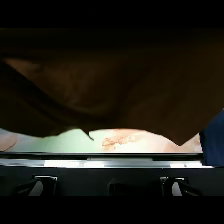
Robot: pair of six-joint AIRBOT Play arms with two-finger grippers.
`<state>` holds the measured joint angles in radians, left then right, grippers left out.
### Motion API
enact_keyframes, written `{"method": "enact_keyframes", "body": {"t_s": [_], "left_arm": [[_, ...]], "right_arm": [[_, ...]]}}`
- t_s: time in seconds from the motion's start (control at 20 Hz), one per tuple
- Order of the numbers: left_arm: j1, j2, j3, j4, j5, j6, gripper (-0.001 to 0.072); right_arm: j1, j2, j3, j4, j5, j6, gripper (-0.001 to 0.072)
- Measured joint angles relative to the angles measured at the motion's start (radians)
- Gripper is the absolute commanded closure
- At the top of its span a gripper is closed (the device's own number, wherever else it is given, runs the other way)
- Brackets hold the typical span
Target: Fold the clothes and pants, and hang the long-sleeved shirts on hangers.
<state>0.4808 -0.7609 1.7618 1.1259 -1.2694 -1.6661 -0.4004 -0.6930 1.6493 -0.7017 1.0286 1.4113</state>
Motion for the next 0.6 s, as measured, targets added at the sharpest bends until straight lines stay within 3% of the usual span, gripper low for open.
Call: {"method": "enact_keyframes", "body": {"t_s": [0.2,0.4,0.6], "left_arm": [[-0.069,-0.18,0.005,-0.002,-0.027,0.09,0.069],[-0.167,-0.484,0.006,0.006,-0.032,0.166,0.069],[-0.248,-0.782,0.007,0.018,0.018,0.19,0.069]], "right_arm": [[0.001,-0.159,0.001,0.007,0.061,0.048,0.0681],[0.056,-0.46,0.0,-0.031,0.17,0.068,0.0681],[0.181,-0.796,0.0,-0.132,0.124,0.067,0.0681]]}}
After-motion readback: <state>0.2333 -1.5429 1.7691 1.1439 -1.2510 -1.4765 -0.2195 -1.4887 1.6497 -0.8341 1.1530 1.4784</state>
